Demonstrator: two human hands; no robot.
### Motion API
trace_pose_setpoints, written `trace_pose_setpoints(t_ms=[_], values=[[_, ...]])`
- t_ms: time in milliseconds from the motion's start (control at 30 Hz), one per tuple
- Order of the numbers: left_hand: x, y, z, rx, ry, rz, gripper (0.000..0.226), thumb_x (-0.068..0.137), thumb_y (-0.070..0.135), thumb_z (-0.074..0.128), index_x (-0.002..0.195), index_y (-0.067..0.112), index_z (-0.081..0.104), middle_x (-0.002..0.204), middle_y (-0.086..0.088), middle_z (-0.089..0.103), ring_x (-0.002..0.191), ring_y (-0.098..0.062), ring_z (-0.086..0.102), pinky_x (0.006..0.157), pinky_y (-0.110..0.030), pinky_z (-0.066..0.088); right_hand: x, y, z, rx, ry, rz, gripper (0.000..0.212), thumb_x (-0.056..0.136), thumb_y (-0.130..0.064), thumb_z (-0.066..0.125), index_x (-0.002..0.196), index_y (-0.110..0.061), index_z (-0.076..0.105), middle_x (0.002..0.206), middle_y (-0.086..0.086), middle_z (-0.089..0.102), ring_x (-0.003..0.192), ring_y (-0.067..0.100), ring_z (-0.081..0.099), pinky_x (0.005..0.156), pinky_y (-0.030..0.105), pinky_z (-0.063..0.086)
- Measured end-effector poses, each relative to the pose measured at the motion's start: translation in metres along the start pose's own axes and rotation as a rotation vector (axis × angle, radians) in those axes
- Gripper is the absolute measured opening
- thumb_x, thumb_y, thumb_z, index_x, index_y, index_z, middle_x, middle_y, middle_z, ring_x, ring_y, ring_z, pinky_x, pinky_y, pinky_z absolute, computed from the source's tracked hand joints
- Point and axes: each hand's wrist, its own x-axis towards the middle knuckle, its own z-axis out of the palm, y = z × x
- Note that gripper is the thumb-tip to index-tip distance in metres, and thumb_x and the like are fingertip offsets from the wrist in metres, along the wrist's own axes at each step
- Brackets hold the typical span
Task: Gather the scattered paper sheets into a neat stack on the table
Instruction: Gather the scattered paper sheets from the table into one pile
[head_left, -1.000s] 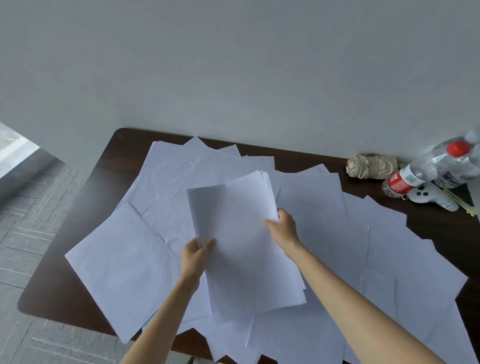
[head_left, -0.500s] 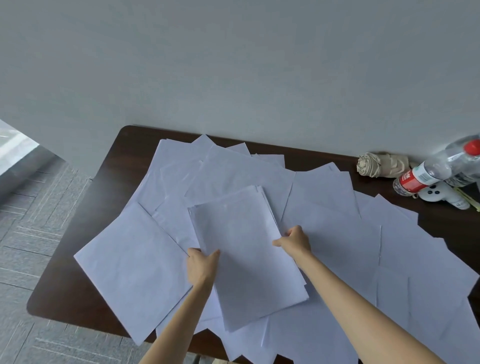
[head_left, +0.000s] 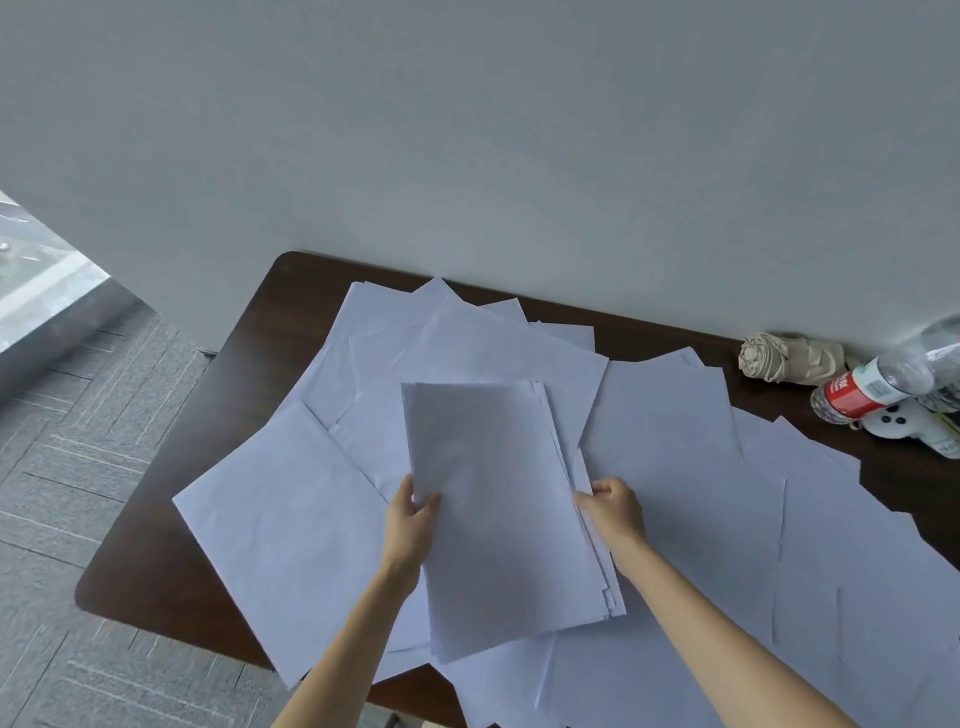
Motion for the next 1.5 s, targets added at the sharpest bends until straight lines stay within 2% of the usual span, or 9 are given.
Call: trace_pose_setpoints(t_ms=[100,300,600,800,1000,1133,1200,1333,1500], values=[[-0.002,0.007,-0.017,-0.039,0.069,0.056,0.03,0.095,-0.001,0.047,0.108,0.022,0.062,0.097,-0.006,0.073,0.079,-0.021,0.067,0.074,-0.042,0.056,-0.002,0.0,0.003,-0.007,0.046,0.017,0.02,0.081,-0.003,0.061,0.096,-0.01,0.049,0.103,0.01,0.062,0.083,0.028,0.055,0.07,0.031,0.042],[0.001,0.004,-0.073,-0.121,0.232,0.069,0.03,0.096,0.001,0.047,0.117,0.02,0.06,0.103,-0.007,0.07,0.084,-0.023,0.067,0.072,-0.035,0.055,-0.018,-0.014,0.029,-0.277,0.216,-0.314,0.029,0.078,0.0,0.059,0.106,-0.004,0.052,0.117,0.013,0.049,0.106,0.032,0.05,0.078,0.038,0.042],[-0.004,-0.019,-0.151,-0.245,0.474,0.007,0.02,0.098,0.003,0.05,0.114,0.013,0.056,0.106,-0.008,0.064,0.084,-0.018,0.06,0.078,-0.033,0.047,-0.051,-0.052,0.106,-0.213,-0.137,-0.399,0.023,0.082,0.0,0.052,0.102,-0.009,0.058,0.113,0.005,0.057,0.092,0.019,0.057,0.075,0.028,0.044],[-0.007,-0.037,-0.191,-0.188,0.578,-0.039,0.013,0.094,0.002,0.052,0.106,0.008,0.053,0.099,-0.005,0.06,0.09,-0.022,0.055,0.081,-0.035,0.043,-0.068,-0.08,0.158,-0.324,-0.33,-0.488,0.034,0.08,-0.007,0.058,0.115,-0.009,0.055,0.121,0.004,0.05,0.115,0.021,0.051,0.092,0.031,0.045],[0.004,-0.055,-0.212,0.045,0.683,-0.246,0.019,0.086,0.022,0.062,0.087,0.003,0.056,0.1,-0.014,0.055,0.094,-0.035,0.056,0.074,-0.039,0.042,-0.075,-0.102,0.192,-0.427,-0.436,-0.439,0.044,0.08,-0.014,0.064,0.12,-0.007,0.047,0.126,0.008,0.044,0.115,0.024,0.047,0.088,0.026,0.039],[0.004,-0.047,-0.211,0.207,0.682,-0.38,0.044,0.085,0.029,0.066,0.118,0.003,0.052,0.129,-0.019,0.039,0.116,-0.042,0.047,0.092,-0.047,0.044,-0.075,-0.11,0.202,-0.372,-0.55,-0.316,0.051,0.079,-0.018,0.07,0.124,-0.007,0.046,0.126,0.007,0.049,0.115,0.024,0.052,0.091,0.03,0.044],[0.003,-0.046,-0.209,0.22,0.683,-0.4,0.059,0.083,0.031,0.07,0.126,0.0,0.046,0.132,-0.022,0.04,0.116,-0.044,0.049,0.097,-0.05,0.044,-0.075,-0.11,0.206,-0.357,-0.576,-0.278,0.047,0.078,-0.019,0.07,0.118,-0.011,0.047,0.116,0.002,0.05,0.109,0.021,0.053,0.086,0.03,0.044],[0.002,-0.045,-0.208,0.203,0.727,-0.42,0.067,0.074,0.036,0.076,0.121,-0.001,0.047,0.124,-0.023,0.055,0.11,-0.044,0.056,0.095,-0.052,0.046,-0.079,-0.114,0.212,-0.386,-0.579,-0.295,0.027,0.072,-0.016,0.067,0.068,-0.019,0.041,0.075,-0.001,0.045,0.067,0.019,0.043,0.062,0.027,0.033],[0.0,-0.043,-0.212,0.051,0.684,-0.414,0.051,0.068,0.035,0.077,0.106,0.004,0.063,0.104,-0.013,0.066,0.095,-0.034,0.061,0.089,-0.044,0.051,-0.088,-0.108,0.212,-0.343,-0.475,-0.366,0.016,0.074,-0.014,0.067,0.082,-0.017,0.053,0.101,0.002,0.058,0.086,0.021,0.057,0.067,0.025,0.039]])
